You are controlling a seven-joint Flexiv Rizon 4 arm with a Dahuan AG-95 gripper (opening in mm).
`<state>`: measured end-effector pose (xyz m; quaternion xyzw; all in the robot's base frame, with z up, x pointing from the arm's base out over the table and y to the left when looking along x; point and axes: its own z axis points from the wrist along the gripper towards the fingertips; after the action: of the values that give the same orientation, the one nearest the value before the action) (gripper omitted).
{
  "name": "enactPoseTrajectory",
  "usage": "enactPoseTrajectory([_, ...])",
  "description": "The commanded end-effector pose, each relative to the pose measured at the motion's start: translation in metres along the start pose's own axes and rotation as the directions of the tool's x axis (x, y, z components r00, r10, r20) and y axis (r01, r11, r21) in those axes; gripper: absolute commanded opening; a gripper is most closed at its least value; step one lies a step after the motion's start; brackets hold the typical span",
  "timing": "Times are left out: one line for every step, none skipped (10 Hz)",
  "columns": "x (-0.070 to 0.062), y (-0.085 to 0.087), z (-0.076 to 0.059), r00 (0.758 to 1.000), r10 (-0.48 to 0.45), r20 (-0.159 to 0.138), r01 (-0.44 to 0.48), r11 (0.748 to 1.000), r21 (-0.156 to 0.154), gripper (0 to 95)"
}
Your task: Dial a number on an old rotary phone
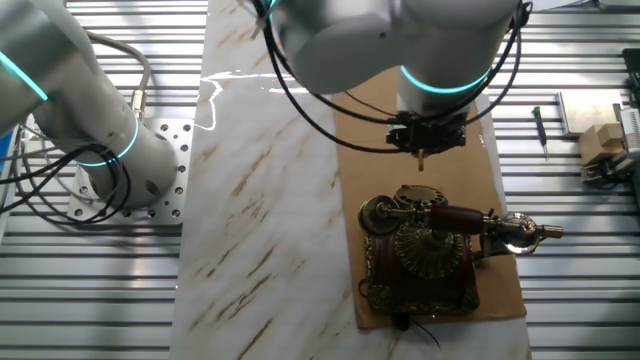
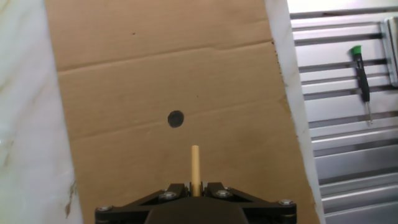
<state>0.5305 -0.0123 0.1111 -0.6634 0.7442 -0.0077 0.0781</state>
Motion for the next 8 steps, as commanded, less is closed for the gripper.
enactPoseTrajectory([-0.002,0.001,-0.002,0.999,0.037,0.025,-0.037,0.999,-0.001,0.0])
enactPoseTrajectory([-0.004,0.000,-0.002,0.998,0.056,0.033,-0.056,0.998,-0.002,0.0])
enactPoseTrajectory([-0.008,-0.001,0.000,0.997,0.066,0.040,-0.066,0.998,0.002,0.0])
enactPoseTrajectory([-0.016,-0.003,0.002,0.997,0.069,0.033,-0.069,0.998,0.003,0.0])
enactPoseTrajectory([-0.023,-0.005,0.005,0.998,0.065,0.017,-0.065,0.998,0.005,0.0])
enactPoseTrajectory([-0.027,-0.006,0.006,0.998,0.059,0.008,-0.059,0.998,0.007,0.0])
enactPoseTrajectory([-0.032,-0.007,0.008,0.999,0.053,-0.002,-0.053,0.999,0.008,0.0])
enactPoseTrajectory([-0.034,-0.007,0.009,0.999,0.049,-0.004,-0.049,0.999,0.009,0.0])
